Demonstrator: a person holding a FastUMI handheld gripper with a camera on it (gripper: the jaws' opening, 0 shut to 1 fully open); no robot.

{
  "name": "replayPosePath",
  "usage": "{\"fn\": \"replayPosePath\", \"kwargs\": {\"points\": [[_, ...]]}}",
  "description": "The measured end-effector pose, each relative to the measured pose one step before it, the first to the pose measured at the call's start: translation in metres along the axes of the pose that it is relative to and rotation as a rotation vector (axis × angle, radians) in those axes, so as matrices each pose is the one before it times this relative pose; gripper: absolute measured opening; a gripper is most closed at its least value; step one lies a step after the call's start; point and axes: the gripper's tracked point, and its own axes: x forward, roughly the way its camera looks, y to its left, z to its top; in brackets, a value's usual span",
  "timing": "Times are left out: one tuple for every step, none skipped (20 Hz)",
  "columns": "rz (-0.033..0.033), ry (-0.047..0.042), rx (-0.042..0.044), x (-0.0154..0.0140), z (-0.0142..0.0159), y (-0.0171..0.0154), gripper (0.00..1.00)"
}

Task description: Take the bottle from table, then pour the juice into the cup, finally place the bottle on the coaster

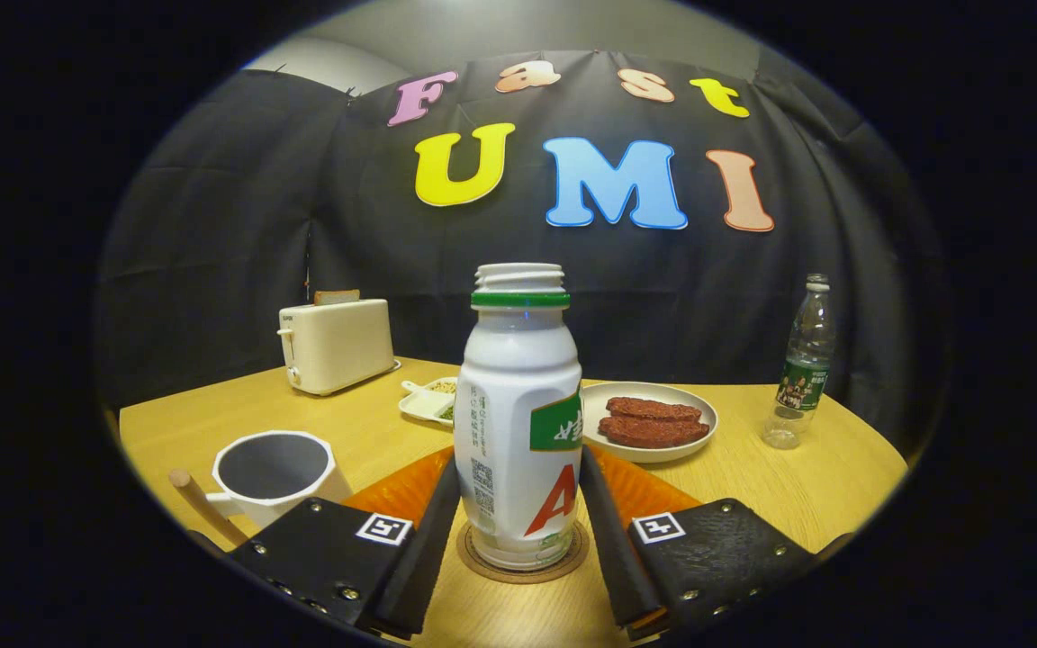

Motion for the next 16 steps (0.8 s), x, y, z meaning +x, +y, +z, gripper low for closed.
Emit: {"fn": "replayPosePath", "kwargs": {"points": [[0.00186,-0.00125,0.00485,0.0005,0.00013,-0.00012,0.74],[0.00128,-0.00415,0.00202,-0.00066,-0.0002,0.00026,0.76],[-0.00043,-0.00297,0.00106,0.00047,0.00006,-0.00029,0.76],[-0.00405,-0.00011,-0.0061,0.00066,-0.00143,-0.00136,0.77],[-0.00276,-0.00045,-0.01011,-0.00111,0.0011,-0.00198,0.82],[-0.00017,-0.00834,-0.01022,-0.00135,0.00154,-0.00142,0.91],[-0.00238,-0.00972,-0.00553,-0.00117,0.00407,-0.00155,0.94],[-0.00134,-0.01798,0.00233,-0.00217,0.00462,0.00064,0.96],[0.00023,-0.02235,0.00282,-0.00321,0.00823,0.00093,0.96],[-0.0074,-0.02723,-0.00214,-0.00507,0.00959,-0.00072,0.96],[-0.01302,-0.03644,-0.00307,-0.00721,0.01386,-0.00325,0.96],[-0.00901,-0.04186,-0.00604,-0.00778,0.01621,-0.00191,0.96],[-0.0127,-0.03791,-0.01404,-0.00859,0.01757,-0.00261,0.96],[-0.01513,-0.03427,-0.02246,-0.00995,0.01709,-0.00325,0.96],[-0.00977,-0.03702,-0.02796,-0.00933,0.01803,-0.00204,0.95],[-0.01195,-0.04002,-0.02687,-0.0095,0.01894,-0.00155,0.95]]}}
